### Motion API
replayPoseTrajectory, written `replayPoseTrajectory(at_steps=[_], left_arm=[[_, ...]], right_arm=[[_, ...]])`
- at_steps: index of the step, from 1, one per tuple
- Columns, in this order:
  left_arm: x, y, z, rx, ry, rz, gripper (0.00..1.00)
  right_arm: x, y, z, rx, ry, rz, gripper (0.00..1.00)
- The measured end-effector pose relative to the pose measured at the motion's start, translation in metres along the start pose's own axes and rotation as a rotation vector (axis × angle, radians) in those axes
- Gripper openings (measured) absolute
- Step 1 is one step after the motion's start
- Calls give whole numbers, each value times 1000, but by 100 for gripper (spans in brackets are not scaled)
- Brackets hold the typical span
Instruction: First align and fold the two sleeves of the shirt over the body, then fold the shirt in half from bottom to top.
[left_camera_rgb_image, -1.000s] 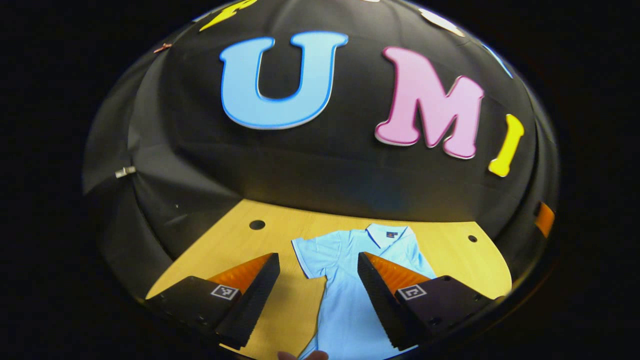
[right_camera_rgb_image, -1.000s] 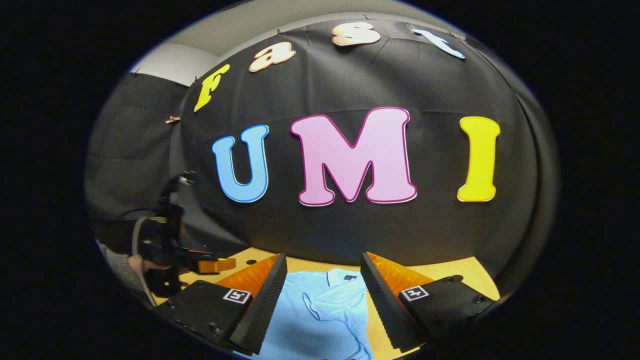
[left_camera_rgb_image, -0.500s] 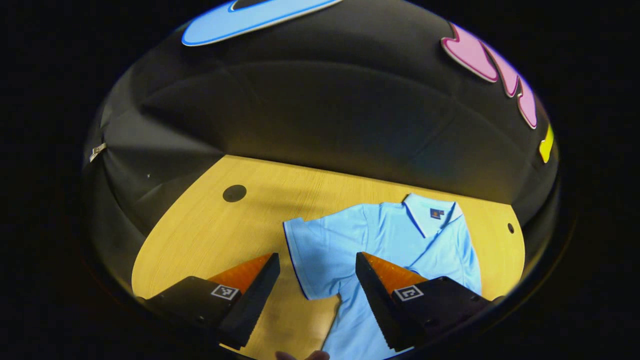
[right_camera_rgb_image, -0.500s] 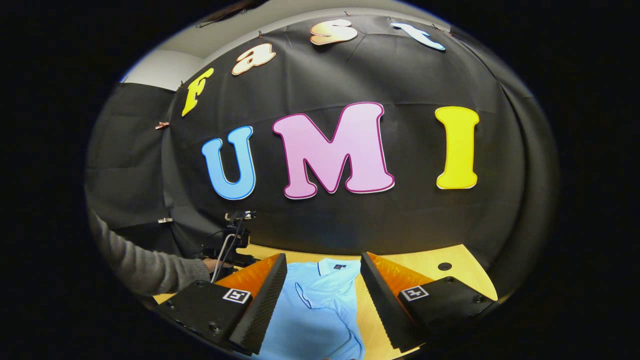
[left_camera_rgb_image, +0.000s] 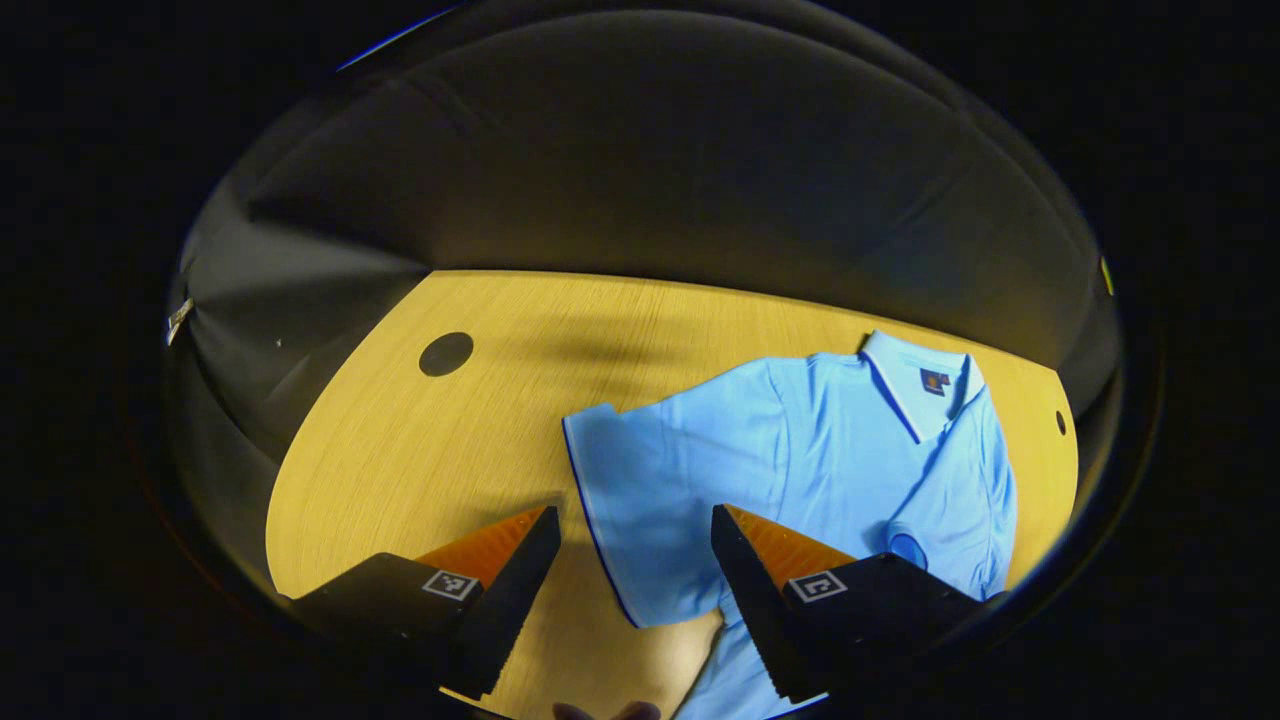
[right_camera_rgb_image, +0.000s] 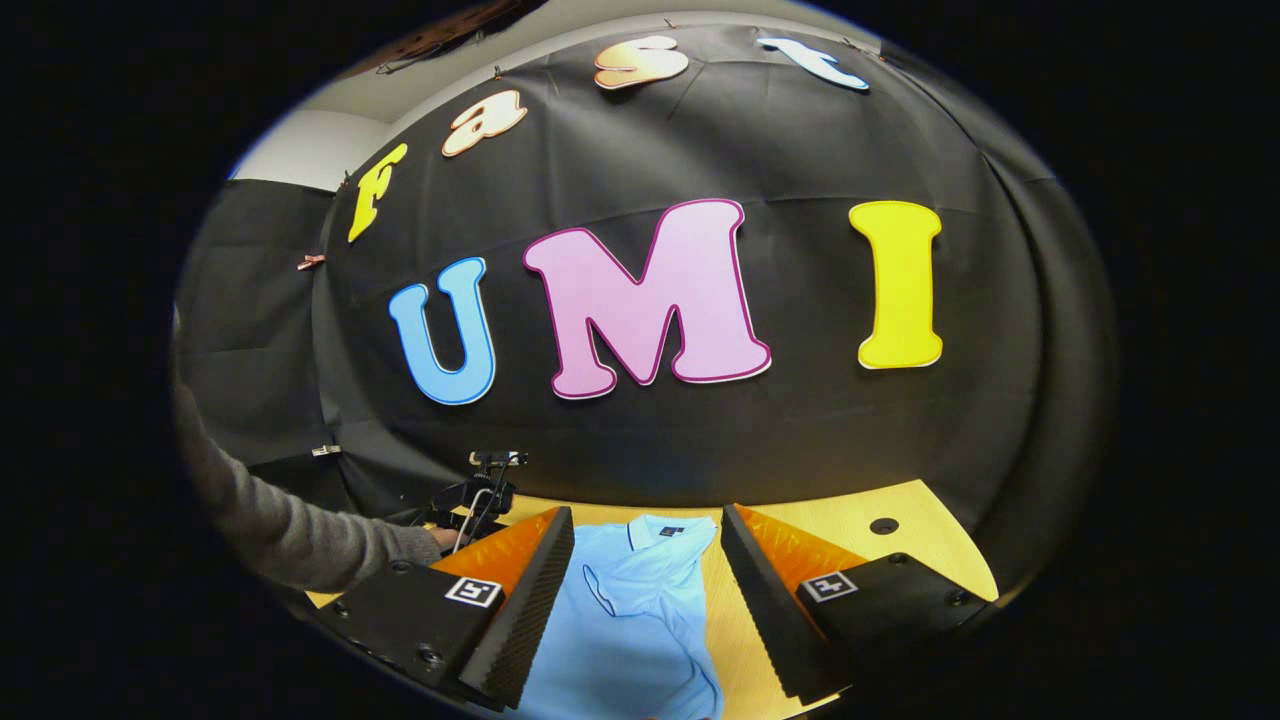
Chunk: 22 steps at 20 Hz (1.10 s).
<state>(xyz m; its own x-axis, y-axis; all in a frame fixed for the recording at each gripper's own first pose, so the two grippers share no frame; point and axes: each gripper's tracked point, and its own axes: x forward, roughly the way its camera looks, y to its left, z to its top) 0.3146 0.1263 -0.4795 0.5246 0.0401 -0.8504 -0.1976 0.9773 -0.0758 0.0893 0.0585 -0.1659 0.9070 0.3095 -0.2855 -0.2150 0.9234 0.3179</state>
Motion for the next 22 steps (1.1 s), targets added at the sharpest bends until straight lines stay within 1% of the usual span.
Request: replayPoseTrajectory(at_steps=[3, 5, 6, 7, 8, 12, 13, 15, 17, 19, 22], left_arm=[[6, -3, -9, -5, 37, -12, 97], [8, -1, -4, -16, 25, -13, 97], [7, -2, -6, -20, 30, -10, 94], [7, -4, -5, -22, 30, -17, 85], [9, -4, -6, -22, 28, -14, 84], [9, -6, -2, -47, 11, -17, 21], [9, -6, -2, -51, 9, -15, 10], [8, -10, -2, -51, 8, -26, 6], [5, -13, 2, -61, -4, -36, 6], [-2, -18, 14, -80, -54, -54, 6], [-27, -39, 40, -72, -141, -128, 6]], right_arm=[[-1, -3, 1, 9, 3, 1, 92], [-1, -4, 2, 26, 7, 1, 92], [0, -6, 3, 41, 10, 0, 92], [0, -8, 5, 58, 8, -1, 93], [0, -10, 7, 70, 4, -6, 93], [-2, -17, 9, 69, -1, -19, 93], [-3, -17, 8, 65, 1, -19, 93], [-4, -20, 6, 61, 8, -22, 93], [-6, -22, 4, 63, 14, -25, 93], [-8, -24, 2, 64, 16, -28, 93], [-10, -26, 1, 72, 20, -29, 93]])
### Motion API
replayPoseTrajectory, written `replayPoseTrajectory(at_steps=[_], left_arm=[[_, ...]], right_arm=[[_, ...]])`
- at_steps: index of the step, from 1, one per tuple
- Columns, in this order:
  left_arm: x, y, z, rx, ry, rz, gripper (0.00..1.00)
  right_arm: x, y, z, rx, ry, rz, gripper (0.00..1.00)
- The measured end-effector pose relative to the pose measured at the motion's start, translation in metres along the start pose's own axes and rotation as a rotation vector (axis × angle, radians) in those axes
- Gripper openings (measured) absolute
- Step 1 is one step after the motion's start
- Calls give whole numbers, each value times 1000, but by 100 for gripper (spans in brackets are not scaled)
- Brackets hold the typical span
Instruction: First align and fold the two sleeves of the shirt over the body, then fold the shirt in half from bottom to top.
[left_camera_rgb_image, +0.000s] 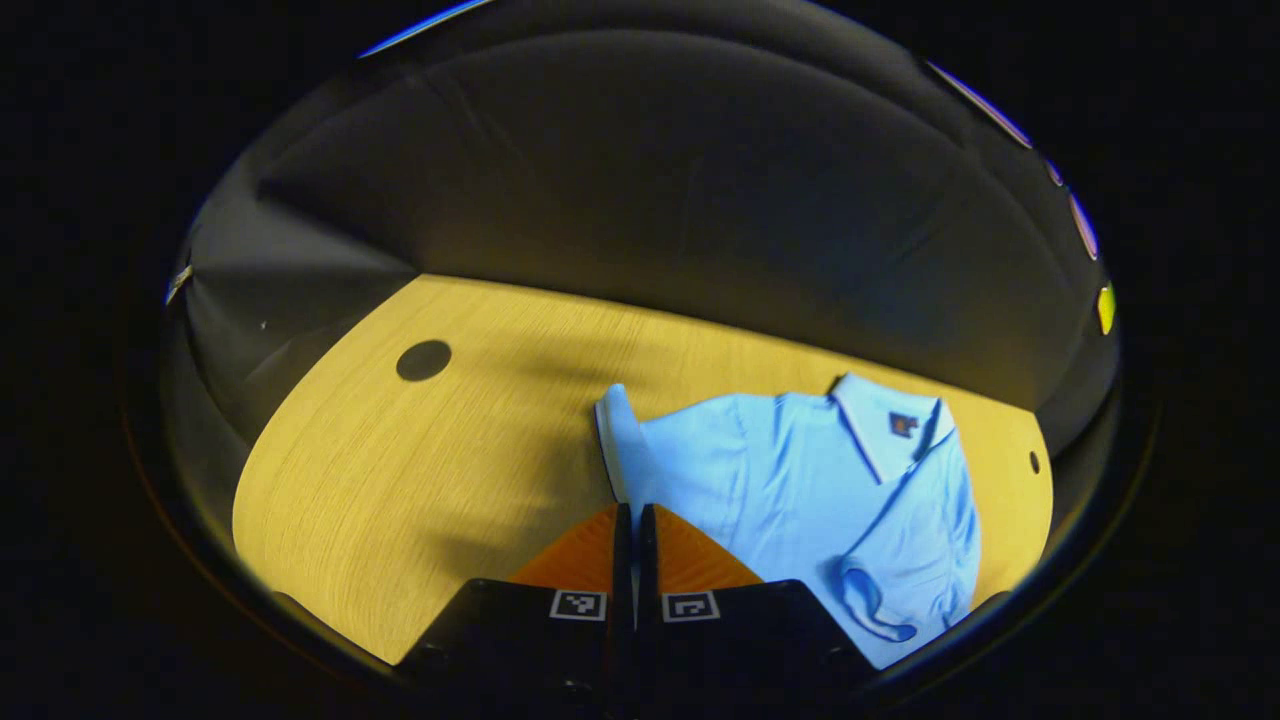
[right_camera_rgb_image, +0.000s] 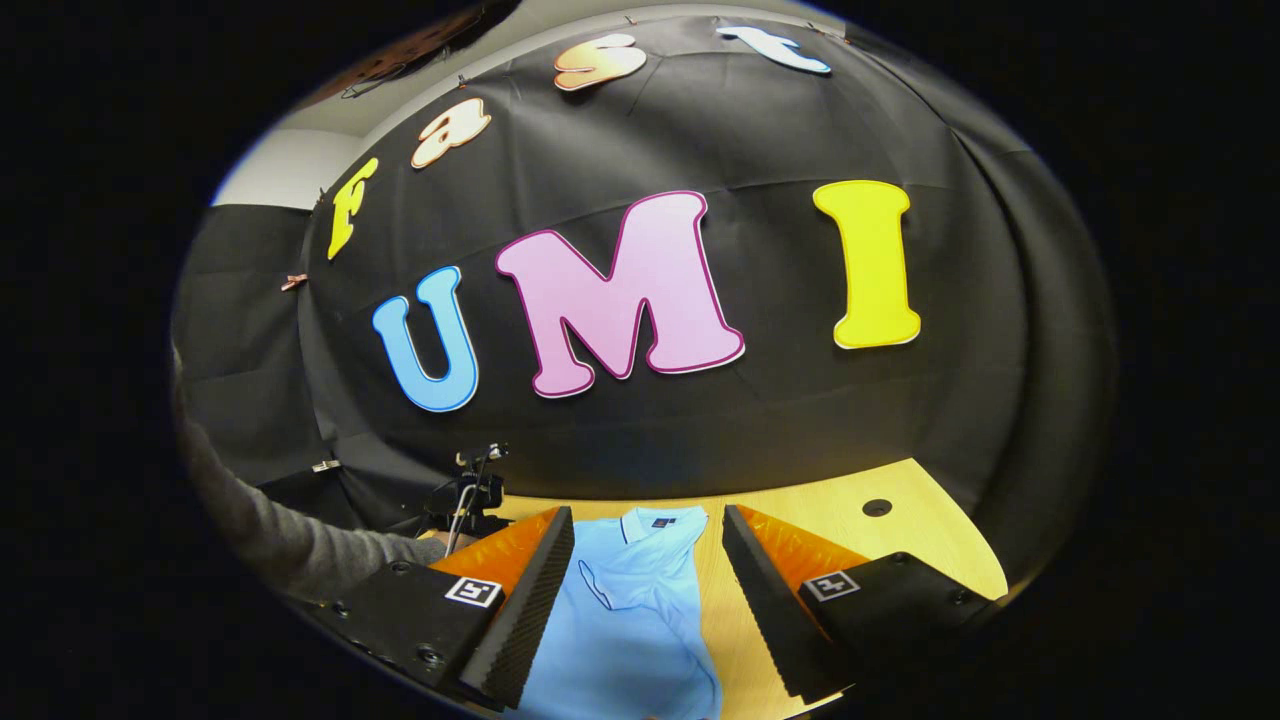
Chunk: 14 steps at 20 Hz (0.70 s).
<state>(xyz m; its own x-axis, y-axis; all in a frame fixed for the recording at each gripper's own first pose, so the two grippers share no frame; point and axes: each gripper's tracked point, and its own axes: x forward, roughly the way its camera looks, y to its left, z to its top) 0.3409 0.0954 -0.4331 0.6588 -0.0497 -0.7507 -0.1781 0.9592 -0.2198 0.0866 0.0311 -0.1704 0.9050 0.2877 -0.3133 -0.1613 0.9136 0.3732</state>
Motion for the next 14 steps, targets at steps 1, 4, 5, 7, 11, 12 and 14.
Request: replayPoseTrajectory(at_steps=[1, 4, 5, 7, 11, 12, 14], left_arm=[[-7, -13, 7, 11, -24, -32, 6], [-31, -60, 22, 56, -85, -128, 6], [-39, -77, 24, 78, -100, -164, 6], [-54, -116, 20, 133, -109, -241, 6], [-66, -182, -25, 326, -55, -365, 6], [-65, -194, -41, 368, -28, -381, 6], [-64, -213, -70, 426, 24, -412, 6]], right_arm=[[0, -1, 1, 1, 0, 1, 93], [-1, 1, 1, 3, -4, 5, 93], [-2, 0, 1, 1, -2, 7, 93], [-5, -1, 1, -1, -2, 5, 93], [-10, -8, 2, 5, -5, -6, 93], [-13, -9, 2, 6, -6, -8, 93], [-18, -10, 2, 8, -7, -13, 93]])
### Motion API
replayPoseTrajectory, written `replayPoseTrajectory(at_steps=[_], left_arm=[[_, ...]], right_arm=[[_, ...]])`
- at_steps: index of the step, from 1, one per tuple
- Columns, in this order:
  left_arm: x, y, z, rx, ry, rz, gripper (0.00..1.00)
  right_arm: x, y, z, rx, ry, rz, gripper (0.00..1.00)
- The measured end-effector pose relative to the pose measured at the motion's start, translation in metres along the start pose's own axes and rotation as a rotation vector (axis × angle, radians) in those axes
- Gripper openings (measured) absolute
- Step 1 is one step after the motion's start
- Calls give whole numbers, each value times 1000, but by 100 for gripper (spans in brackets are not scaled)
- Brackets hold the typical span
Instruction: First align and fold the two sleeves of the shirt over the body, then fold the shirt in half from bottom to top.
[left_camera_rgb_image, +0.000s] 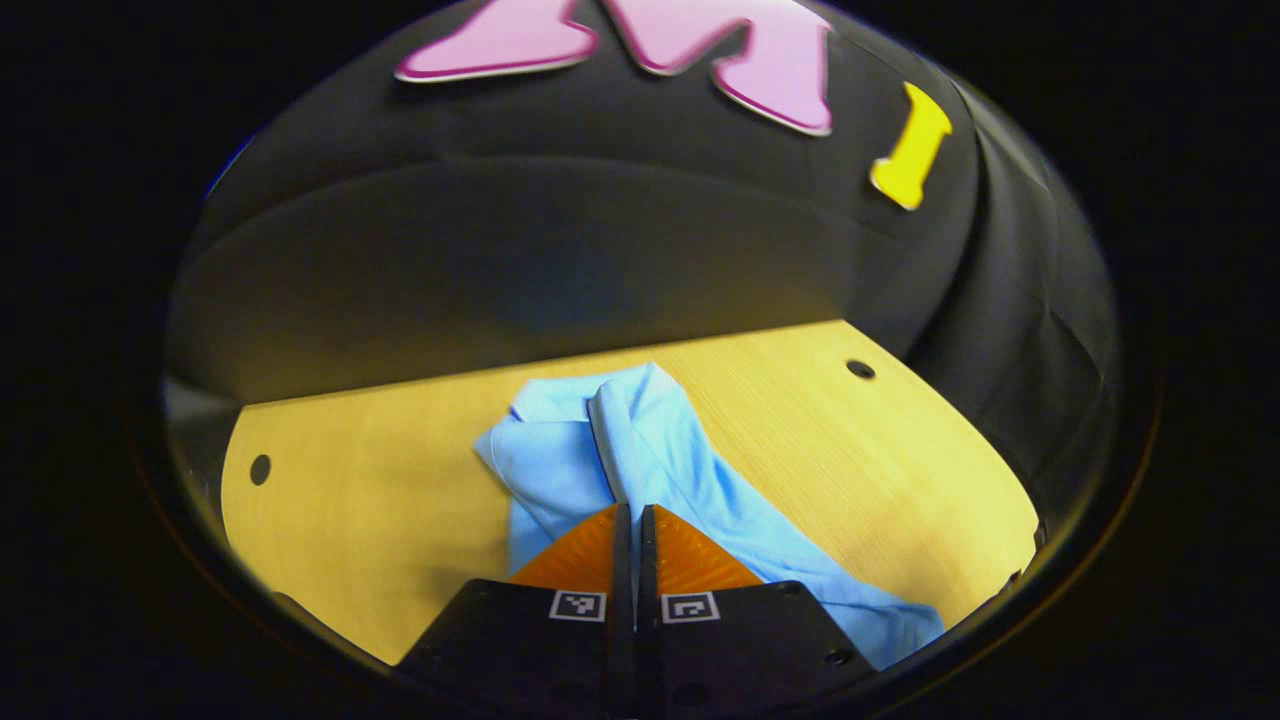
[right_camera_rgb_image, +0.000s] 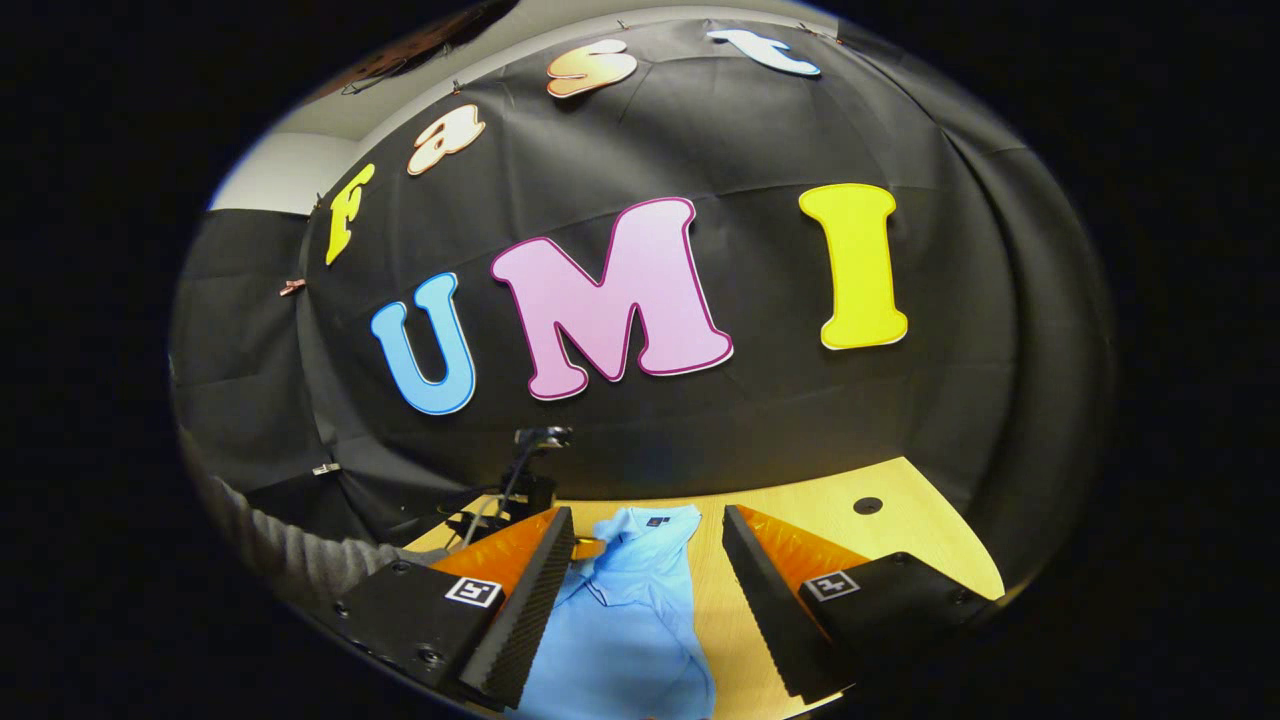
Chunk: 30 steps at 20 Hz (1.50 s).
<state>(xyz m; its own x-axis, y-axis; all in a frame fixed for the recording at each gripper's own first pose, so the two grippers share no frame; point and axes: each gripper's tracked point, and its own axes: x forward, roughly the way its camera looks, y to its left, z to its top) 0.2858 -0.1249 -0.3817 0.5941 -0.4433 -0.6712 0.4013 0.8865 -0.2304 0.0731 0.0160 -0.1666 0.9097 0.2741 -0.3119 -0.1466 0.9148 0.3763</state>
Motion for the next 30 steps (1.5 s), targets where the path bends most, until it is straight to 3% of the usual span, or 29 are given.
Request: replayPoseTrajectory(at_steps=[4, 12, 14, 15, 16, 17, 18, 19, 22, 23, 27, 30], left_arm=[[22, -26, -30, 55, 72, -21, 6], [43, -28, -59, 95, 173, 33, 6], [46, -30, -61, 102, 178, 37, 13], [47, -33, -60, 101, 175, 31, 21], [46, -35, -59, 101, 170, 35, 22], [47, -35, -59, 104, 170, 39, 34], [46, -35, -60, 105, 173, 43, 39], [46, -37, -59, 106, 171, 45, 38], [43, -35, -55, 108, 150, 64, 63], [41, -34, -52, 107, 139, 71, 81], [16, -40, -29, 102, 46, 75, 85], [-31, -48, -8, 136, -74, 94, 85]], right_arm=[[-13, -4, -7, 8, 1, -12, 93], [-26, -22, -10, 22, 5, -42, 93], [-28, -22, -12, 22, 6, -45, 93], [-30, -22, -12, 22, 8, -45, 93], [-31, -21, -12, 21, 10, -43, 93], [-31, -19, -13, 20, 11, -40, 93], [-33, -18, -13, 18, 12, -39, 93], [-34, -16, -14, 17, 13, -39, 93], [-37, -13, -14, 18, 13, -40, 93], [-39, -11, -13, 18, 12, -40, 93], [-45, -7, -12, 7, 0, -51, 93], [-50, -3, -11, 1, -5, -61, 93]])
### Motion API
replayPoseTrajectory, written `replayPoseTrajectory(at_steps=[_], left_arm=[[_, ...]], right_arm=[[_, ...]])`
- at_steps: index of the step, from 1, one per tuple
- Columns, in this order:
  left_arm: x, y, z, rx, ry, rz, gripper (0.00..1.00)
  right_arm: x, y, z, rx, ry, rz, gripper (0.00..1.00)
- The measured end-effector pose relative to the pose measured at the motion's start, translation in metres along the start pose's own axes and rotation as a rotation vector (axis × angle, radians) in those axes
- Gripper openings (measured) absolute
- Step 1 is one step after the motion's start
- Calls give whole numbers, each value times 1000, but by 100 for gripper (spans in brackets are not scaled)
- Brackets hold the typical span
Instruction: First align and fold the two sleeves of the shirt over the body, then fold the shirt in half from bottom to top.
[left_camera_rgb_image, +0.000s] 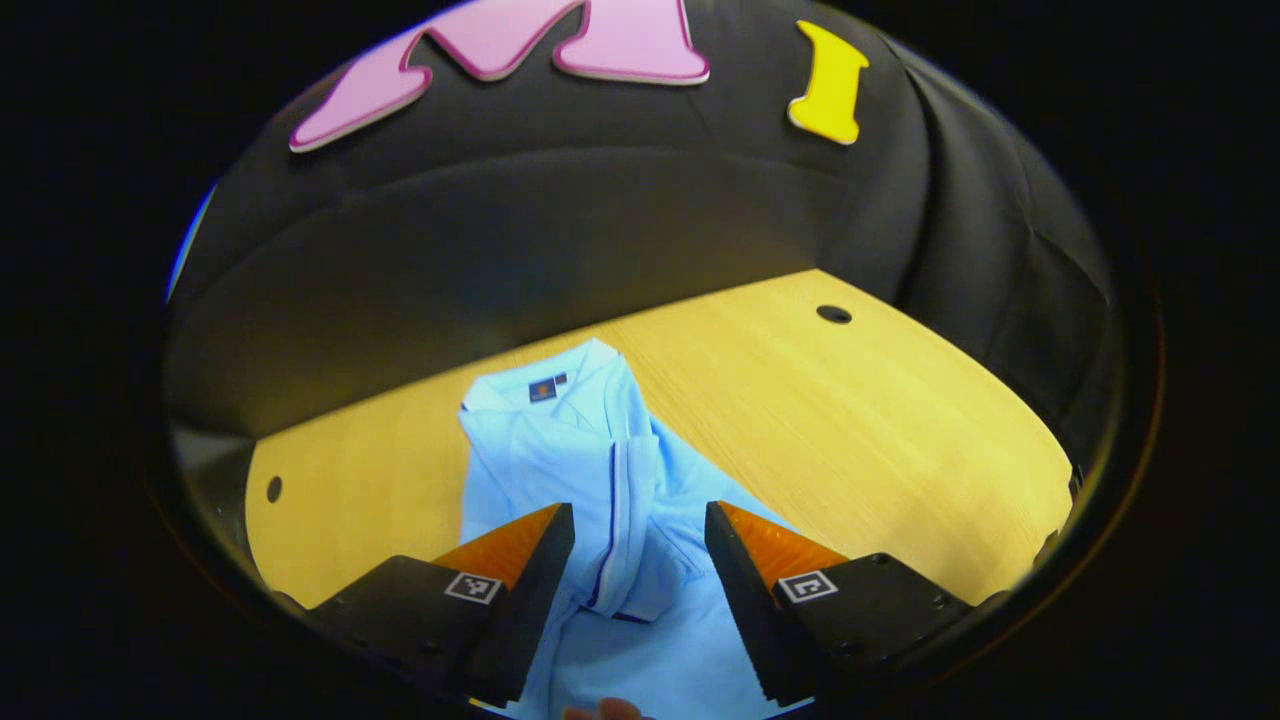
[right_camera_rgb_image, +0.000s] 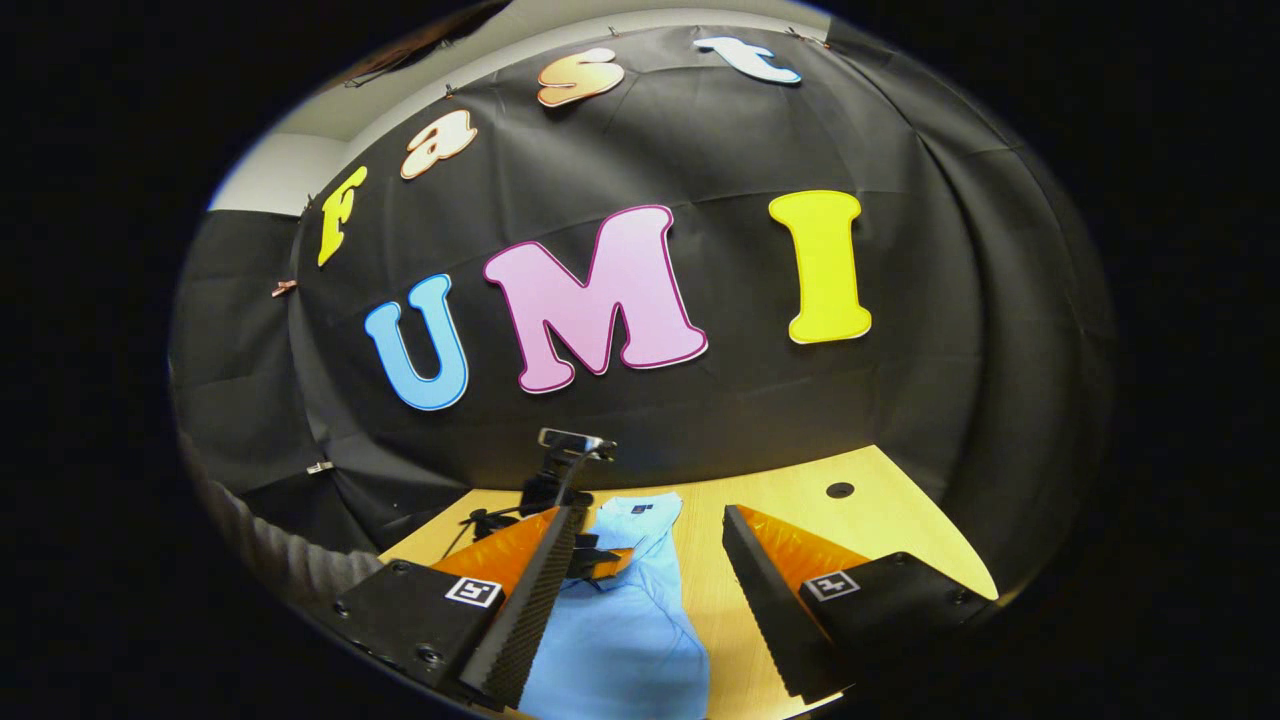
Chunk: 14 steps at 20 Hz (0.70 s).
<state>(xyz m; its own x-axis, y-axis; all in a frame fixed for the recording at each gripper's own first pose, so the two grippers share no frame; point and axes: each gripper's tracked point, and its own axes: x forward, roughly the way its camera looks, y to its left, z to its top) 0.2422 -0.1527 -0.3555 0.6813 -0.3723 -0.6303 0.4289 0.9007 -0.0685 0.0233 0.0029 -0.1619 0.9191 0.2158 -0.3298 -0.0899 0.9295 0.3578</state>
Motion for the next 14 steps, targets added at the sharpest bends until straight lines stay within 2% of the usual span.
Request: replayPoseTrajectory(at_steps=[4, 7, 14], left_arm=[[-95, -5, 9, -59, -150, 18, 85], [-172, -1, 2, -64, -236, 72, 85], [-307, -4, -28, -93, -331, 140, 84]], right_arm=[[-11, 13, -3, -25, -6, 9, 94], [-24, 27, -8, -62, -7, 22, 96], [-54, 54, -24, -129, 15, 17, 97]])
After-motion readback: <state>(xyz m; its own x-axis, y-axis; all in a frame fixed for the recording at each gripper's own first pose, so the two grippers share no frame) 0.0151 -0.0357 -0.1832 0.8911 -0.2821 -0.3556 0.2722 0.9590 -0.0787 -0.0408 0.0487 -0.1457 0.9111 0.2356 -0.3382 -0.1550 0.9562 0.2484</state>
